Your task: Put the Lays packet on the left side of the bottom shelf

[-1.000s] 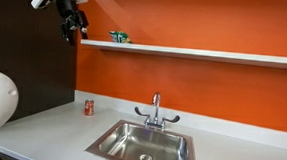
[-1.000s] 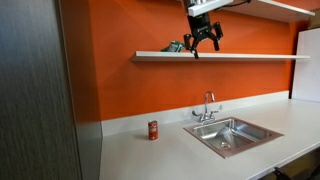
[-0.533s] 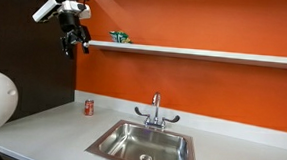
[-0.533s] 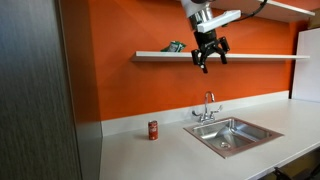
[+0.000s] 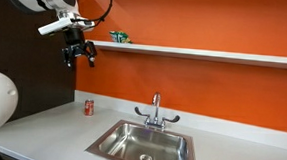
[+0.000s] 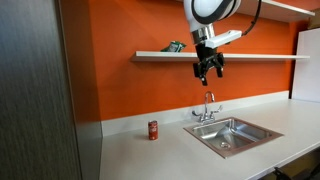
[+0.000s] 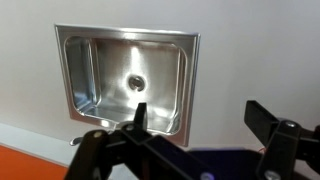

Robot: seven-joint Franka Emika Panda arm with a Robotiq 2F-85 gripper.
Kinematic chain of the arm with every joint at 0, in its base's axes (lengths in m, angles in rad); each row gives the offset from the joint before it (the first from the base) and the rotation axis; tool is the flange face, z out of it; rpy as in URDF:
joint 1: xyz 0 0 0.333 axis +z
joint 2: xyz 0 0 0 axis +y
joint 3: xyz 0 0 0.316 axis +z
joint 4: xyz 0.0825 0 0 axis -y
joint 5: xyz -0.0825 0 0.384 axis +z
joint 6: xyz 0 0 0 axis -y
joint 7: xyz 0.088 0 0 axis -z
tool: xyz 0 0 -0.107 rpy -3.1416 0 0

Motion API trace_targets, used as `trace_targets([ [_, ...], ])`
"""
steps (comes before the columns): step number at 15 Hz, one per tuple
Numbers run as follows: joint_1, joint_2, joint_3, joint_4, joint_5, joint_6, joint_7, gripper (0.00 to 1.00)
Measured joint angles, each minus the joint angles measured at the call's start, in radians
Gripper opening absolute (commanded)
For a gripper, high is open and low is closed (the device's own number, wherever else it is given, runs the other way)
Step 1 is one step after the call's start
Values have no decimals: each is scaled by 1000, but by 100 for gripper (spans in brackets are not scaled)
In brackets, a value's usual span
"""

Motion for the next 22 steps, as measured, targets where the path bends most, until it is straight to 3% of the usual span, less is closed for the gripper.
trace_targets([
  [7, -12, 0, -45, -74, 20, 83, -15, 100],
  [22, -135, -45, -114, -162, 49, 113, -10, 100],
])
